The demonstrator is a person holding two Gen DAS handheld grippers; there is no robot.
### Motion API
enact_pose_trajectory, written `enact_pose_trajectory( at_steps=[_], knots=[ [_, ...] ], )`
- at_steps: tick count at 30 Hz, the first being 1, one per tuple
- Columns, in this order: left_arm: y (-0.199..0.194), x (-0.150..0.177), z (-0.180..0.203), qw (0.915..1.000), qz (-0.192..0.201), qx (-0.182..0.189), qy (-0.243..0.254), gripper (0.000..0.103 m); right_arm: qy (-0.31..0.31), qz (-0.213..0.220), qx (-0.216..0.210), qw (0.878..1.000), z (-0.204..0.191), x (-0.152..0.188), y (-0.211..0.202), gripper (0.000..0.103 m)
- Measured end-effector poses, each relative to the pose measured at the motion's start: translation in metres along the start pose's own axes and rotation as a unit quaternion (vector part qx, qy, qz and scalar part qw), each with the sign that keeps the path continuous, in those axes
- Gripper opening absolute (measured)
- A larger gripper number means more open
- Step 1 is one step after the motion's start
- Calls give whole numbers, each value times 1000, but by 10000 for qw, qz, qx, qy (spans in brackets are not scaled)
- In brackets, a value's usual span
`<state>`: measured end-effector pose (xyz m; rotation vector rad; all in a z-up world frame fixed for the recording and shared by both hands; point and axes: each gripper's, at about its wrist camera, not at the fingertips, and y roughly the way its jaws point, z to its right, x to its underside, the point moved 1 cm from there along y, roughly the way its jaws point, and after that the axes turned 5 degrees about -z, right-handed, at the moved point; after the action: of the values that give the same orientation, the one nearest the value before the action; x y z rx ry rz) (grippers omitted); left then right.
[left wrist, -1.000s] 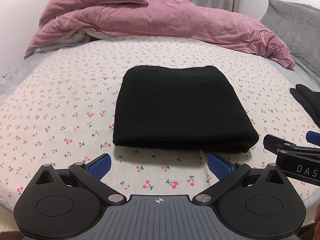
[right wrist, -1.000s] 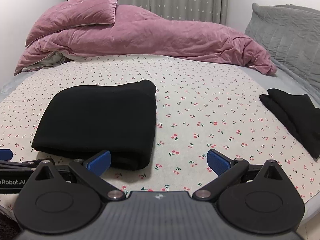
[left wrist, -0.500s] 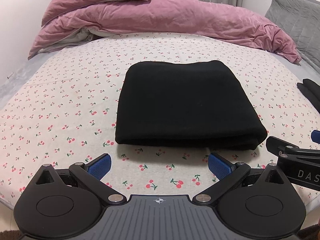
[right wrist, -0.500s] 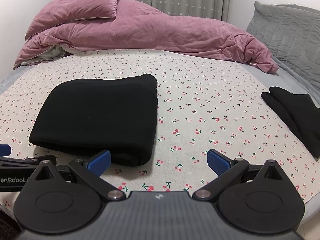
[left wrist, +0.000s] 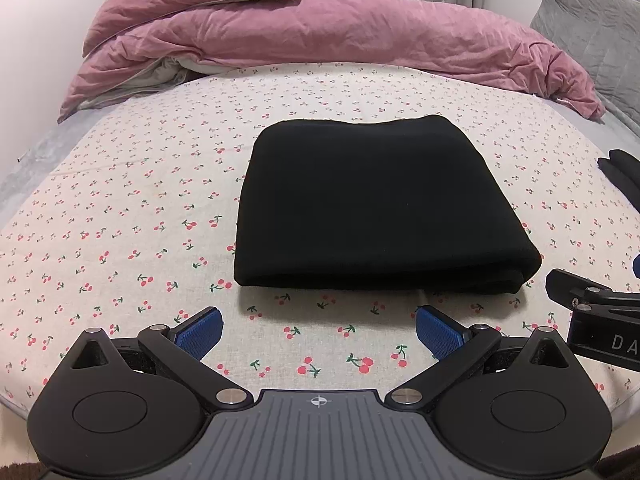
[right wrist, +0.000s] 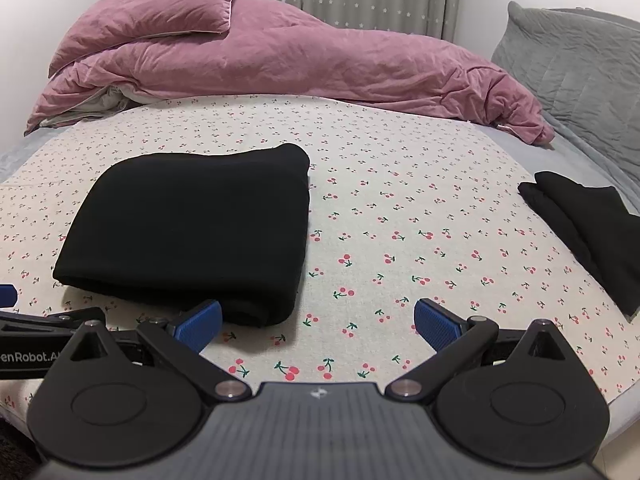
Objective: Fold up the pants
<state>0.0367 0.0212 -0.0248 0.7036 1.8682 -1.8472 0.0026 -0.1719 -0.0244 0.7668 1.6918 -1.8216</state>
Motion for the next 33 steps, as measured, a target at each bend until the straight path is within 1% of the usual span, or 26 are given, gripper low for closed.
enact_pose_trajectory(
  at_steps=[13, 33],
  knots=[
    [1, 1, 1, 10000, -27, -38, 31, 103, -67, -50, -64, 9999, 0, 1, 1, 103],
    [0, 0, 2, 10000, -43, -30, 35, 103, -93, -77, -55, 9999, -1, 2, 3, 103]
  ],
)
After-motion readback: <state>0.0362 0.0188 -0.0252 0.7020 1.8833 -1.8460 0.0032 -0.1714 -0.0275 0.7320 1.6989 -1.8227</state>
